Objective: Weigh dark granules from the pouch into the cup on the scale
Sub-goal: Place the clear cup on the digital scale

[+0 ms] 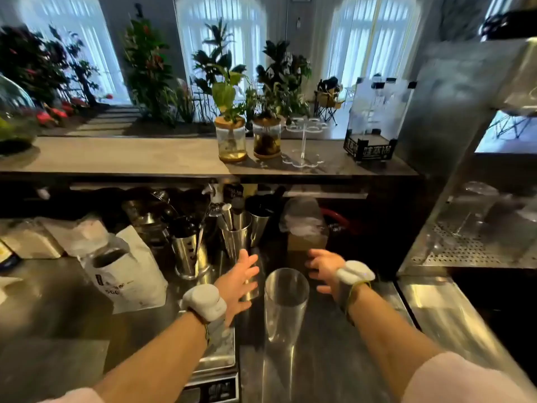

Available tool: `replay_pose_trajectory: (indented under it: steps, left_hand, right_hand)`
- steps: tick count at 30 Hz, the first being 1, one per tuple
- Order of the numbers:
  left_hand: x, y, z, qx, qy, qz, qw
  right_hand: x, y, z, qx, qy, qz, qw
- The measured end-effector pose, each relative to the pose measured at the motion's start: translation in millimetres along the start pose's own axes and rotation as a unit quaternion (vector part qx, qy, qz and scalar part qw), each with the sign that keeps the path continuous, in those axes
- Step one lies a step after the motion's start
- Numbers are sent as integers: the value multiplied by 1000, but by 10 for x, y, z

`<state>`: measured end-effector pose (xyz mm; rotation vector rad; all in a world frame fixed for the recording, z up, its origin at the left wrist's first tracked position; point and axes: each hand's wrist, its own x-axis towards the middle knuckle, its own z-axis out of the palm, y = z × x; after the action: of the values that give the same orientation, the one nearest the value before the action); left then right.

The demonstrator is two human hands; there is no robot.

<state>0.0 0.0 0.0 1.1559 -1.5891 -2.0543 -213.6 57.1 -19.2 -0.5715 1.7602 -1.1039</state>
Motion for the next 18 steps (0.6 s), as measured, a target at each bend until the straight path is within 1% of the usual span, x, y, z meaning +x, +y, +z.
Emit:
replay_pose_trajectory:
  steps: [1, 2, 4, 6, 8, 10, 15, 18]
  left_hand:
    - [18, -55, 33, -12, 10, -16, 1000]
    - [72, -128, 52, -26, 22, -39, 999]
    - [127, -336, 86, -33, 21, -71, 997]
    - [165, -474, 137, -39, 16, -98, 994]
    - [166, -553, 185, -41, 6, -104, 994]
    - [165, -583, 207, -42, 9, -98, 994]
    - [95, -524, 38, -31, 6, -77, 997]
    - [-27, -401, -187, -25, 38, -39, 998]
  right_hand:
    - [4, 127, 2, -12, -8, 9, 1000]
    - [28, 256, 4, -37, -22, 0, 999]
    - [71, 610, 8, -115, -59, -25, 991]
    - [51, 823, 58, -152, -117, -39, 981]
    - [9, 900, 132, -214, -159, -57, 962]
    - [-56, 909, 177, -254, -163, -82, 950]
    - [-139, 714, 324, -213, -165, -115, 956]
    - [-178, 523, 547, -149, -189, -130, 962]
